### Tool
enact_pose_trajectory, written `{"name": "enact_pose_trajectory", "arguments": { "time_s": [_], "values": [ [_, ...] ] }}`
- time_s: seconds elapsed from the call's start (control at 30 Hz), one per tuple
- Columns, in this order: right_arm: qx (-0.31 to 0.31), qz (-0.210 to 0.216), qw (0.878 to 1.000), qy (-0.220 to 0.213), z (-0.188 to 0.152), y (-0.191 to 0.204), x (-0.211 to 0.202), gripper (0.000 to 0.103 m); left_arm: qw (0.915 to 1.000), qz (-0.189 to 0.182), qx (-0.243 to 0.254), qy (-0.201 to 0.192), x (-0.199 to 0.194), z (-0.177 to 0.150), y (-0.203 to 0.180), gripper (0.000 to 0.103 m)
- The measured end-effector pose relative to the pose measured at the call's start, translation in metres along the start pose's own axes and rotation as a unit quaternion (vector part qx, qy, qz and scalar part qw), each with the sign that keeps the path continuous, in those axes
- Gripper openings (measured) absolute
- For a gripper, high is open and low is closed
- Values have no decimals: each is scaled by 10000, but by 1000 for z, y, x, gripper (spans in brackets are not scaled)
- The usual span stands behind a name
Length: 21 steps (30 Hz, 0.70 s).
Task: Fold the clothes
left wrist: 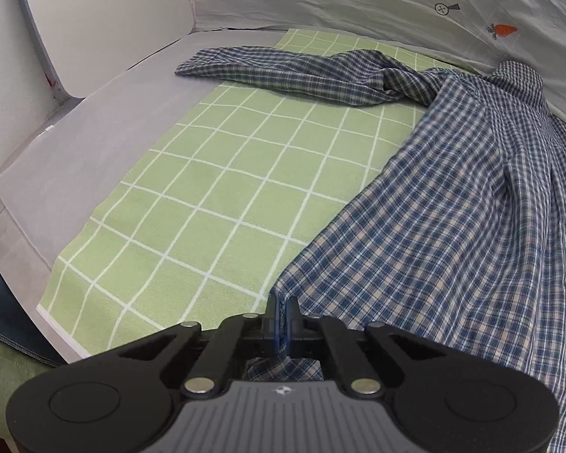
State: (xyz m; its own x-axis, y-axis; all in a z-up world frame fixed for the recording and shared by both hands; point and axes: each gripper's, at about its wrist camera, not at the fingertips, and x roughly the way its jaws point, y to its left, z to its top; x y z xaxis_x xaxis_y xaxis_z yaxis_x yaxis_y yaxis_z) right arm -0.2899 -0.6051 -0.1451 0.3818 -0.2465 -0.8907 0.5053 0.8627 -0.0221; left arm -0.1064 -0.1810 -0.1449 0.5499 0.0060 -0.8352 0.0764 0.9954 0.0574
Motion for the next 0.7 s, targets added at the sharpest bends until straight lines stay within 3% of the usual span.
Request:
{"name": "enact_pose_trajectory", "arguments": {
  "time_s": [0.27,0.4,0.53,0.57,0.6,0.7],
  "values": [
    [253,-110,9996,95,13,-1,11,100,9988,283,-237,323,-25,-27,17,4],
    [393,-183,9990,129,18,-1,14,102,9986,325,-220,346,-35,-20,24,15],
    [66,-633,9980,-47,32,19,8,102,9993,63,-368,64,-46,4,35,55],
    [-25,-768,9969,-182,38,25,5,102,9994,78,-336,-17,-46,11,36,70],
    [-106,-855,9956,-374,44,34,0,102,9995,98,-292,-92,-45,20,37,77],
    [-266,-716,9933,-871,67,56,-12,103,9995,112,-228,-207,-38,44,38,87]
  ]
}}
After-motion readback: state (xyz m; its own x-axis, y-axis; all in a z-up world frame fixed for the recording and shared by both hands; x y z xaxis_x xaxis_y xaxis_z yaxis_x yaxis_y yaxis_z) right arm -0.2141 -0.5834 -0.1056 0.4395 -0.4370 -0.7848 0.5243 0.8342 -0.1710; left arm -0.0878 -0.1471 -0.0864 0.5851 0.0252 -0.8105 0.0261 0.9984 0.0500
